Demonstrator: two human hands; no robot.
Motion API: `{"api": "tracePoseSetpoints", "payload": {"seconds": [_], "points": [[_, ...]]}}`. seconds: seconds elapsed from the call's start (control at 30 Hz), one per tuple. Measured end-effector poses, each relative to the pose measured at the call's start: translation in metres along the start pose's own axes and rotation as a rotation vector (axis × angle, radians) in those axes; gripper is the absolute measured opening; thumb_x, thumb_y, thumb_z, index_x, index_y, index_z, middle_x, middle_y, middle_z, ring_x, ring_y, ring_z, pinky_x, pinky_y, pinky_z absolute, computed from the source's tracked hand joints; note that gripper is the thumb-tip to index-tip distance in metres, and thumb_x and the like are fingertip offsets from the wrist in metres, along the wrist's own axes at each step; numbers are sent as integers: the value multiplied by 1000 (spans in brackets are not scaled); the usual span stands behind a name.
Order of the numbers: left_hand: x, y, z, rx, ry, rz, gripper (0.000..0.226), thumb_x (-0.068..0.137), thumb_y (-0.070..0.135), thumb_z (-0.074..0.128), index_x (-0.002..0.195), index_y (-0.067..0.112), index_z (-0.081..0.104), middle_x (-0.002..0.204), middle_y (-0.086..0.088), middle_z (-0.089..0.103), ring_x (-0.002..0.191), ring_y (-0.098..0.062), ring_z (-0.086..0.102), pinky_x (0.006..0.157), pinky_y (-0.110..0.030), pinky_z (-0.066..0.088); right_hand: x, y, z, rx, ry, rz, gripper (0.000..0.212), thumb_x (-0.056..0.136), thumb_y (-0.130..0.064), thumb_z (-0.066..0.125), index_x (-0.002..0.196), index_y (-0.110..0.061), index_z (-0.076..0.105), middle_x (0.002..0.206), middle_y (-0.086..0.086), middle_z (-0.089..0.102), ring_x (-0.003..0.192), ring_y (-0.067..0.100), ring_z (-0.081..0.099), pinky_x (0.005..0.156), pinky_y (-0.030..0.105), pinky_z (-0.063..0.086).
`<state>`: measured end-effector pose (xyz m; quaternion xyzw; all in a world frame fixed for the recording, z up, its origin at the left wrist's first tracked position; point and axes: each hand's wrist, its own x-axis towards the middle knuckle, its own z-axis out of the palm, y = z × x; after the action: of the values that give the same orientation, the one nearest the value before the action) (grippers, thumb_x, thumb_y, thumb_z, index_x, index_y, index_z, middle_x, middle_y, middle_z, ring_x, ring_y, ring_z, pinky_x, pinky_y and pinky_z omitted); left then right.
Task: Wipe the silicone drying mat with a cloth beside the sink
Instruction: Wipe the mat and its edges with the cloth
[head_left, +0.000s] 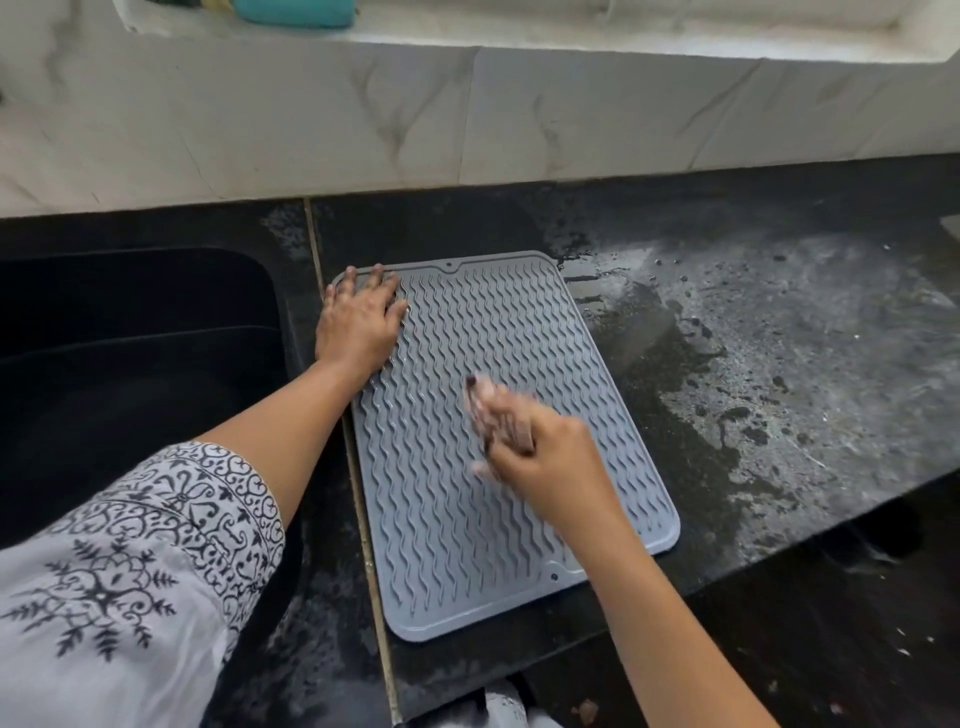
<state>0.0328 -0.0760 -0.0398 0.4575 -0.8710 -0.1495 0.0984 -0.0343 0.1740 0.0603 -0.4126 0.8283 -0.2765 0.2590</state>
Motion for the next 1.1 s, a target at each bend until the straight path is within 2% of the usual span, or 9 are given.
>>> {"api": "tracePoseSetpoints", "payload": {"seconds": [0.07, 0.17, 0.43, 0.57, 0.67, 0.73, 0.83, 0.9, 1.1], "points": [[0, -1, 0, -5, -2, 3, 51, 99, 42, 32, 147, 23, 32, 157, 1, 24, 146, -26, 11, 117, -43, 5, 38, -7, 18, -88, 95, -108, 49, 87, -25, 61, 134, -25, 49, 132, 1, 57, 107, 17, 58, 91, 36, 51], [0, 0, 0, -11, 12, 5, 51, 99, 41, 33, 146, 22, 33, 156, 1, 25, 146, -26, 12, 118, -43, 6, 76, 5, 57, -449, 12, -122, 59, 93, -39, 47, 147, -28, 26, 156, 0, 23, 143, 22, 18, 115, 45, 19], [1, 0, 2, 9, 15, -8, 51, 99, 43, 32, 146, 23, 34, 156, 1, 26, 146, -27, 13, 117, -44, 7, 0, 22, 51, -529, -14, -169, 59, 96, -28, 46, 148, -16, 23, 153, 9, 28, 140, 25, 27, 113, 33, 20], [1, 1, 4, 12, 14, -13, 51, 99, 43, 31, 146, 23, 33, 156, 1, 26, 146, -27, 13, 117, -44, 6, -62, 26, 31, -626, -77, -150, 58, 67, -36, 80, 120, -19, 65, 122, 4, 65, 108, 21, 64, 82, 30, 53], [1, 0, 3, 0, 12, -15, 51, 99, 43, 32, 146, 23, 33, 156, 1, 25, 146, -27, 12, 117, -44, 6, -58, 19, 1, -437, -294, 2, 40, 81, -34, 67, 120, -26, 62, 116, -4, 66, 98, 15, 62, 85, 31, 52], [1, 0, 3, 2, 13, -10, 52, 99, 43, 32, 146, 23, 33, 156, 1, 25, 146, -27, 13, 117, -44, 6, -37, 11, -9, -227, -212, 40, 35, 86, -30, 62, 120, -28, 60, 105, -3, 65, 85, 13, 59, 81, 33, 52], [1, 0, 2, -6, 19, -8, 52, 99, 43, 33, 146, 23, 34, 156, 1, 26, 146, -26, 13, 117, -43, 6, 15, -1, 14, -260, 23, -50, 50, 90, -31, 57, 138, -29, 42, 136, -1, 51, 114, 18, 52, 98, 38, 45], [2, 0, 3, -1, 28, -11, 51, 99, 44, 34, 146, 23, 35, 156, 1, 27, 146, -26, 13, 117, -43, 6, 44, 3, 42, -435, 52, -70, 52, 96, -32, 46, 145, -23, 31, 151, 6, 33, 137, 25, 31, 111, 44, 31], [2, 1, 5, 13, 18, -36, 51, 98, 45, 33, 146, 24, 35, 156, 2, 27, 146, -25, 13, 117, -43, 6, 4, 22, 44, -581, -7, -133, 53, 99, -26, 41, 147, -10, 24, 152, 17, 28, 141, 32, 23, 114, 41, 20]]}}
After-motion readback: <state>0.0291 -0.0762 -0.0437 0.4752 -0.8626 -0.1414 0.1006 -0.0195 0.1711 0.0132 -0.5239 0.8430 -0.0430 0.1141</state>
